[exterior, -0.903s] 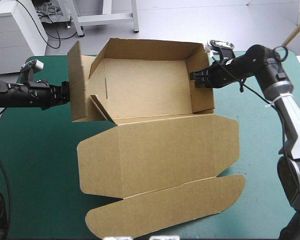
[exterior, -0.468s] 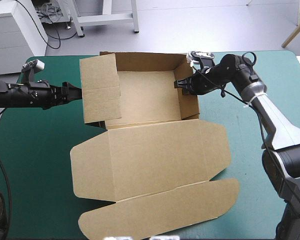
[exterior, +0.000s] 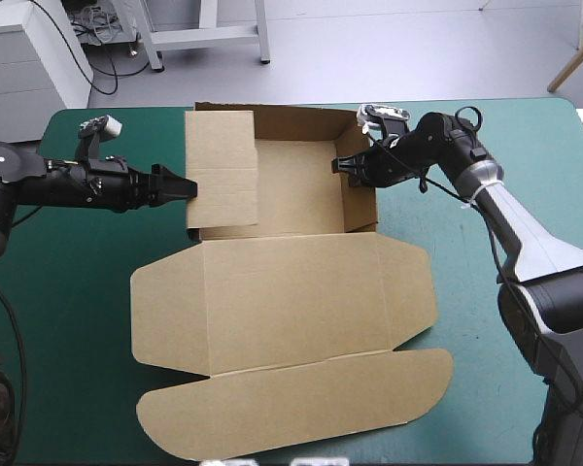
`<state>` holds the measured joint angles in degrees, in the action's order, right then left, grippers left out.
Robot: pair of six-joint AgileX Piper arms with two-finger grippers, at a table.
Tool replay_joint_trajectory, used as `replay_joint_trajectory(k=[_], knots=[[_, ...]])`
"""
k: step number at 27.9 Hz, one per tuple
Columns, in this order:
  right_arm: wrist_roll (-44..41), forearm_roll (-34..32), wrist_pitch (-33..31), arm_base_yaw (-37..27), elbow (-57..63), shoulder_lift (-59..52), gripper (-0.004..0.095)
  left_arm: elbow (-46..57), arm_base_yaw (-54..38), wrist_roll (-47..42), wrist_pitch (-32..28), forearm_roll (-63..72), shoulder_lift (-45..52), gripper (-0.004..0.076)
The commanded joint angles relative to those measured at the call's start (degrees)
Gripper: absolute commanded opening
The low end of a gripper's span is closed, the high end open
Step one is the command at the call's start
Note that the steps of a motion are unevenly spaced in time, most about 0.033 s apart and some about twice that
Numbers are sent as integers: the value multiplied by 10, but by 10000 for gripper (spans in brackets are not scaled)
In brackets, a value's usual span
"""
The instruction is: Fold the box
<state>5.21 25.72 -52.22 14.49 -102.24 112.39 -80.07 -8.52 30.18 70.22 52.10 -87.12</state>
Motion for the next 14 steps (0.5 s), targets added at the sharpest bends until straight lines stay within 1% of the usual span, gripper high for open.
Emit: replay_joint_trajectory(k=[1, 5, 8, 12, 14], knots=[[-9, 28, 24, 3, -18, -24, -19, -17, 6, 1, 40, 44, 23, 608], [-9, 32, 25, 8, -18, -21, -19, -17, 6, 1, 40, 44, 23, 596], [-9, 30, 33, 25, -18, -20, -19, -17, 6, -1, 40, 44, 23, 584], [-7, 24, 61, 54, -18, -19, -19, -17, 6, -1, 40, 45, 23, 557], [-7, 17, 80, 73, -18, -19, -19, -17, 7, -13, 40, 38, 23, 529]])
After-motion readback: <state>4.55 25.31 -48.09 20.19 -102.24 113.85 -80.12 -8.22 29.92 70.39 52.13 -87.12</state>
